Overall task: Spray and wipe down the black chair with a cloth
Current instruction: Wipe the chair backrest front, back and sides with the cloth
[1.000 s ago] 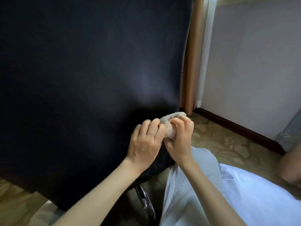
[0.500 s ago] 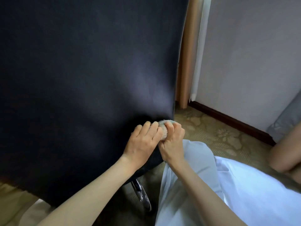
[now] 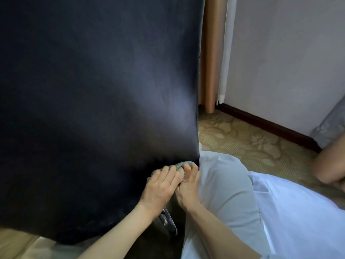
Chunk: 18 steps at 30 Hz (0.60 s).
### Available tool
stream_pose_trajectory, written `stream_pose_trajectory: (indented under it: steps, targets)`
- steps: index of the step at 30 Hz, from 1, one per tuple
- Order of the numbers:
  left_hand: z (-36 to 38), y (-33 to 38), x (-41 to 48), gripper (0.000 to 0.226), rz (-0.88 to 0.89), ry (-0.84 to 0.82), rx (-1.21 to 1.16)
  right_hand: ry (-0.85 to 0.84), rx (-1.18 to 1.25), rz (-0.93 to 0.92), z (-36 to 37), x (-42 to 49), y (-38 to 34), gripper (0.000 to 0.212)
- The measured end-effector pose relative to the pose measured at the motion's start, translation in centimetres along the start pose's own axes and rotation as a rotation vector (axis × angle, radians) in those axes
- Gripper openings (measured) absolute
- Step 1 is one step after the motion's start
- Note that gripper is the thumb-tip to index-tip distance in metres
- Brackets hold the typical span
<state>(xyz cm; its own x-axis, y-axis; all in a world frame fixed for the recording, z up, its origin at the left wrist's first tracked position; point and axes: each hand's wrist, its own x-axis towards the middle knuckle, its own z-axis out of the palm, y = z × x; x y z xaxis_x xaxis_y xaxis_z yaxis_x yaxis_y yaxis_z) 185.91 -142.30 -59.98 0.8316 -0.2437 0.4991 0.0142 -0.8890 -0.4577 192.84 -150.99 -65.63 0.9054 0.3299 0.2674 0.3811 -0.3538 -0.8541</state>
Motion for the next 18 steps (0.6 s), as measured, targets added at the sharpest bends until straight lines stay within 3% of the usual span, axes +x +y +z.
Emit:
stream_pose_trajectory:
  steps: [4,8,11,18]
  targets:
    - [-2.0,-1.0,2.5,0.026,-0.027,0.05,-0.039,0.083,0.034,-0.092,-1.4,1.5,-2.3,0.035]
    - [-5.5,-2.7,6.8,0.014,-0.074,0.196,-0.048,0.203,0.114,-0.324,-4.9,4.8,-5.2,0.035]
    - [-8.0,-4.0,11.0,0.012,-0.074,0.284,-0.054,0.289,0.122,-0.471,-8.8,8.0,-8.0,0.047]
    - [-10.3,-4.9,14.7,0.017,-0.128,0.379,-0.062,0.258,0.083,-0.568,-12.8,11.6,-10.8,0.047]
